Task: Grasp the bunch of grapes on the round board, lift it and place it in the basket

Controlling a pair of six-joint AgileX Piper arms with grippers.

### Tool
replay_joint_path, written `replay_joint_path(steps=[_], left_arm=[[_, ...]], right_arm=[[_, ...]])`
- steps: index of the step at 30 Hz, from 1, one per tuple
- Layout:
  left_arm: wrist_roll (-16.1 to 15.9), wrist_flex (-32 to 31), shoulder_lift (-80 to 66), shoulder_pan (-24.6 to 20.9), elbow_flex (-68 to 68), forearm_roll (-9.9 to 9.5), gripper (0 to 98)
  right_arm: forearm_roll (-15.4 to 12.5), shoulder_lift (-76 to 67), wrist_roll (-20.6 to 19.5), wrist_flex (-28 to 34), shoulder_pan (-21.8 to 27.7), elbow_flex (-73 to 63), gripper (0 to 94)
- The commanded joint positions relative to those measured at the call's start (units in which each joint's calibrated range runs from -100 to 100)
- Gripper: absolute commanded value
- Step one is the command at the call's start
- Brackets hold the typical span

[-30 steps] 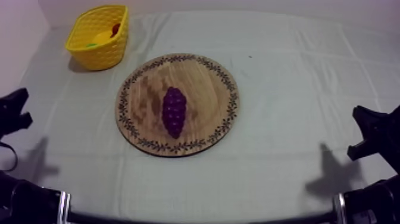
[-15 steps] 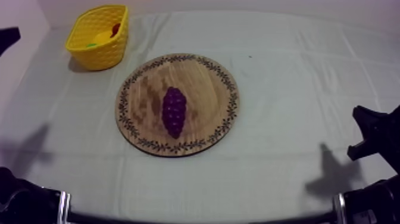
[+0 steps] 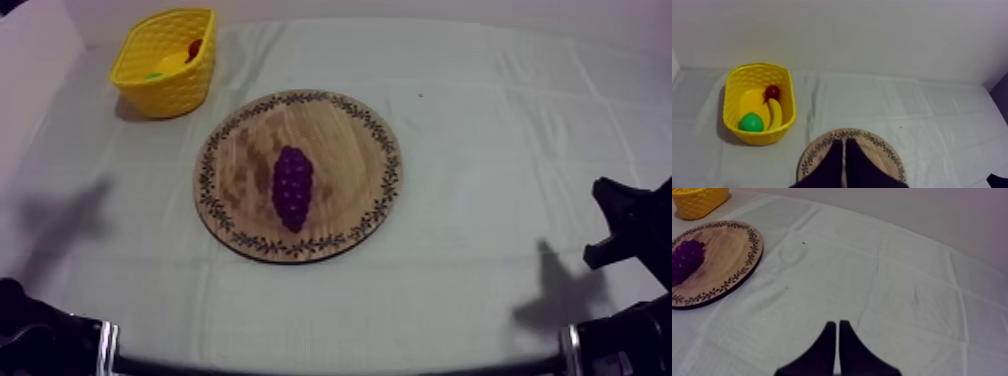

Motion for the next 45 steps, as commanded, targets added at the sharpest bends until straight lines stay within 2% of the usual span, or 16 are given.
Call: replay_joint_path(steps=[1,11,21,27,38,40,41,45], left_arm=[[0.39,1.66,3.5,0.8,-3.66,-0.05,0.0],[2.98,6.81,17.62,3.36,-12.48,-0.08,0.0],[5.63,8.66,29.48,6.0,-14.83,-0.16,0.0],[6.16,10.18,35.0,7.21,-14.85,1.28,0.0],[6.01,10.88,38.93,8.99,-12.82,2.74,1.1],[6.15,10.95,39.04,9.14,-12.3,2.97,6.3],[6.36,11.06,39.08,9.21,-12.0,3.04,12.0],[6.55,11.36,38.99,9.03,-10.59,4.19,44.0]], right_arm=[[0.01,-0.01,-0.01,-0.04,0.02,-0.03,0.4],[0.01,-0.01,-0.01,-0.04,0.02,-0.03,0.4],[0.01,-0.01,-0.01,-0.04,0.02,-0.03,0.4],[0.01,-0.01,-0.01,-0.04,0.02,-0.03,0.4],[0.01,-0.01,-0.01,-0.04,0.02,-0.03,0.4],[0.01,-0.01,-0.01,-0.04,0.02,-0.03,0.4],[0.01,-0.01,-0.01,-0.04,0.02,-0.03,0.4],[0.01,-0.01,-0.01,-0.04,0.02,-0.03,0.4]])
